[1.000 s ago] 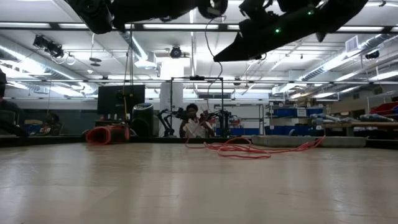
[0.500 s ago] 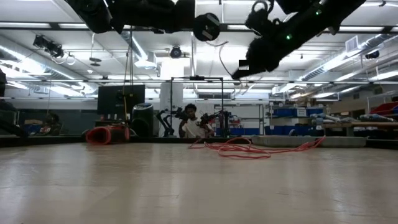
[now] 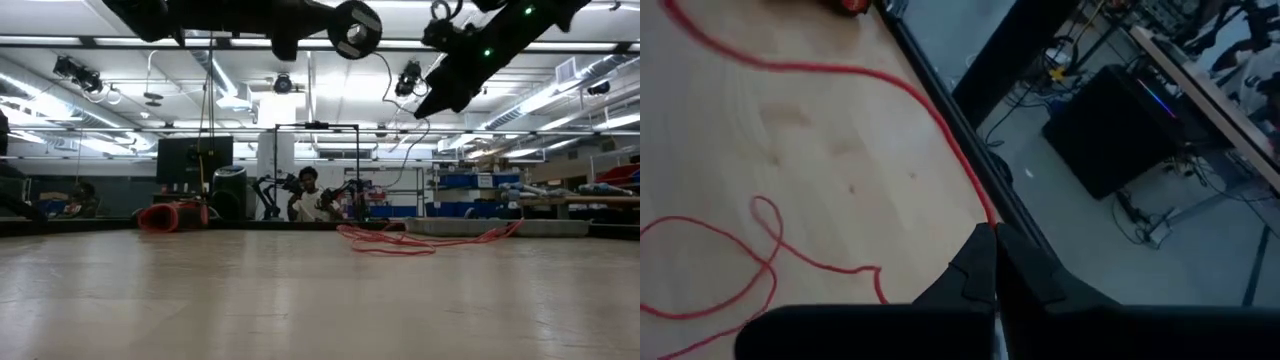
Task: Coil cords
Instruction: Coil the red wire on the black spool
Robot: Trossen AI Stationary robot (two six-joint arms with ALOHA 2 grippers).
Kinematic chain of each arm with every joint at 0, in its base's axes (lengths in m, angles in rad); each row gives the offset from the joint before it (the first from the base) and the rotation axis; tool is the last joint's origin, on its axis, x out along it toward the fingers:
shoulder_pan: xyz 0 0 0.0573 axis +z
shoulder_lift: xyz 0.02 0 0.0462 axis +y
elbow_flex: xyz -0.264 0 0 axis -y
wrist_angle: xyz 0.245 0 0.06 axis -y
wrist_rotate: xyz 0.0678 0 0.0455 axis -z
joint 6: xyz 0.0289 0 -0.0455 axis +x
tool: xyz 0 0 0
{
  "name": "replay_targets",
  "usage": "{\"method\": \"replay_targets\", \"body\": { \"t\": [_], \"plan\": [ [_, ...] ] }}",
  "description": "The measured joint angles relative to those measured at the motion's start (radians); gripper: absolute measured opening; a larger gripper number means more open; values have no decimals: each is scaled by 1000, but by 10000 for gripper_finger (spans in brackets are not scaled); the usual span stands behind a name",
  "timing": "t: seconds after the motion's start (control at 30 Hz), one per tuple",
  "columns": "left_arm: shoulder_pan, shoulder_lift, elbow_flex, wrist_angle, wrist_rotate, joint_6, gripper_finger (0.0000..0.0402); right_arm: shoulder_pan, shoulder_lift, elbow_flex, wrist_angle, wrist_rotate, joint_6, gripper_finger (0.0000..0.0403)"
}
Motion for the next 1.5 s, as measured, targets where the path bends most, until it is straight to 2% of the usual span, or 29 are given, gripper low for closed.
{"method": "replay_targets", "body": {
  "t": [0.17, 0.3, 0.43, 0.63, 0.8, 1.1, 1.5],
  "plan": [
    [-20, 0, 0, -62, -111, 63, 0, 24, -90, 0, -71, 7, 0, 0],
    [-23, 0, 0, -136, -148, 68, 0, 62, -160, 0, -76, 9, -8, 0],
    [-21, 0, 0, -174, -240, 69, 0, 120, -216, 0, -56, 6, -27, 0],
    [-21, 0, 0, -192, -273, 76, 0, 197, -259, 0, -22, -28, -28, 0],
    [-20, 0, 0, -202, -298, 77, 0, 246, -263, 0, 27, -136, -58, 0],
    [-18, 0, 0, -221, -351, 77, 0, 319, -268, 0, 141, -232, -80, 0],
    [-18, 0, 0, -217, -430, 75, 0, 336, -168, 0, 348, -406, -83, 0]
  ]
}}
